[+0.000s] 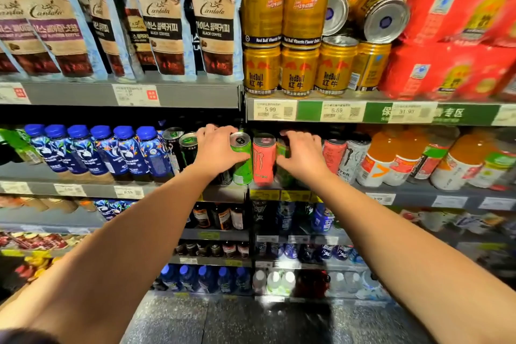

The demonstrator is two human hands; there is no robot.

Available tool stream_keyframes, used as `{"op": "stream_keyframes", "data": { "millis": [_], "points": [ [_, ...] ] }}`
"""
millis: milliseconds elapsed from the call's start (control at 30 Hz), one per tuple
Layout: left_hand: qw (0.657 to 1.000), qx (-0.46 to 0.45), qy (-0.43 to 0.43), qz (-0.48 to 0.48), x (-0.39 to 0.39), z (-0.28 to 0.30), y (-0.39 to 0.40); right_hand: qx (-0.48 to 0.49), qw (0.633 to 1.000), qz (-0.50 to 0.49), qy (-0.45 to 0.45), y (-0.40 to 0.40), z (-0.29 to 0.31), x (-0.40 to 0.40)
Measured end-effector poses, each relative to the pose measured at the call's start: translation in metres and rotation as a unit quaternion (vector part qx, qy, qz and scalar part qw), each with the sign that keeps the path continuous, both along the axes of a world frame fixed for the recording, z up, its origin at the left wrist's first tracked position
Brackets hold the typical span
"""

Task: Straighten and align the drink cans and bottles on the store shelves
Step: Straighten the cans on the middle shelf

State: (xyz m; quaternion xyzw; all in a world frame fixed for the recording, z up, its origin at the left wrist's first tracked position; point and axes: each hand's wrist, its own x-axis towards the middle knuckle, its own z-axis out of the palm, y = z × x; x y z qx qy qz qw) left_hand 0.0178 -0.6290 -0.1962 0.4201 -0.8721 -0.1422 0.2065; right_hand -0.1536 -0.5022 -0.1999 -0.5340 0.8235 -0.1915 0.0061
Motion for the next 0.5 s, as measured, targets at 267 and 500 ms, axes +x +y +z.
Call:
{"op": "stream_keyframes", "data": {
  "millis": [267,500],
  "points": [
    [0.989,-0.082,-0.126,0.009,-0.017,0.008,0.007,0.046,0.997,-0.033,0.049,0.008,0.007,-0.012],
    [0.982,-0.092,-0.146,-0.079,-0.045,0.007,0.026,0.063,0.997,-0.024,0.023,0.009,0.012,-0.018]
  ]
}}
